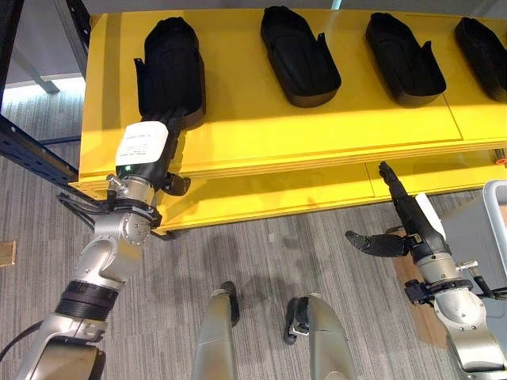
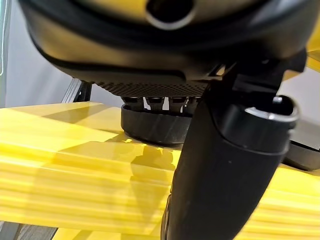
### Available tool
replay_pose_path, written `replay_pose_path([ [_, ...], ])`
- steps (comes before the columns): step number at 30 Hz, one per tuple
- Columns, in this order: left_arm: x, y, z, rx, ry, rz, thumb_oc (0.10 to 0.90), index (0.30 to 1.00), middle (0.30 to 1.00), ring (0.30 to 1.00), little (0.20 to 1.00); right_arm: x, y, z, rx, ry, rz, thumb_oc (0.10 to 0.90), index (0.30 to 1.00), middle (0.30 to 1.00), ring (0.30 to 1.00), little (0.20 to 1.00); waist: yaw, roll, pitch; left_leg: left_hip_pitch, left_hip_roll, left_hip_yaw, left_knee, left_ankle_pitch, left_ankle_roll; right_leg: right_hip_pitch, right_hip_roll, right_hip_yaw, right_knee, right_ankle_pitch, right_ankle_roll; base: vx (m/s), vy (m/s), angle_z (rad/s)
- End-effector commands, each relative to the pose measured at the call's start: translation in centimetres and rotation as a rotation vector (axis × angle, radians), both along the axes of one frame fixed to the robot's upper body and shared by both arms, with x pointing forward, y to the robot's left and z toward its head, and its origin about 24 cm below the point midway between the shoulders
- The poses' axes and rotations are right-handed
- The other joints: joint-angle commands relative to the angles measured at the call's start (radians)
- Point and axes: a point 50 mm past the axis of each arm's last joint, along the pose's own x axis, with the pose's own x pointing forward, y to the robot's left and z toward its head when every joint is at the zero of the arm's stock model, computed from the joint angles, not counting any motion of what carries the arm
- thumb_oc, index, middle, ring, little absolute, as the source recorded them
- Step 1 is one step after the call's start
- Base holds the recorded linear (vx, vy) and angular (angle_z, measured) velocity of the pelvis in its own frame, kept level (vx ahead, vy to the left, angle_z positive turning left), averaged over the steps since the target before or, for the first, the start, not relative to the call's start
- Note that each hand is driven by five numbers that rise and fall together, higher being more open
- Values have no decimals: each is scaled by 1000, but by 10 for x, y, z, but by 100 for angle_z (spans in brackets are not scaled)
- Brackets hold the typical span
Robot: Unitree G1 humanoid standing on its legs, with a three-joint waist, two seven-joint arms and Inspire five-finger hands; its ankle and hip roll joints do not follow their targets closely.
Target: Move parts from the plastic box to the shelf.
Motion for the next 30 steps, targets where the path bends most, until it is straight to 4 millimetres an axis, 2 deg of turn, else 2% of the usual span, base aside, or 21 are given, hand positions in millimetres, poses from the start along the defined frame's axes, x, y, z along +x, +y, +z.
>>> replay_pose_path([
  [1,7,-2,49,29,-207,18,900,1000,1000,1000,1000,-3,5,45,-17,-221,64,900,1000,1000,1000,1000,-7,15,-72,49,60,-54,-24,-84,-33,21,10,51,-117,52,39,0,0,0],
  [15,-10,-6,64,64,-314,-12,900,1000,1000,1000,1000,-1,4,46,-23,-224,59,900,1000,1000,1000,1000,2,18,-73,44,58,-57,-29,-81,-35,11,14,51,-112,50,33,0,0,0],
  [30,6,0,71,59,-294,37,900,1000,1000,1000,1000,-3,4,44,-20,-211,66,900,1000,1000,1000,1000,-14,20,-83,38,64,-54,-29,-79,-38,1,16,54,-110,54,35,1,-1,-2],
])
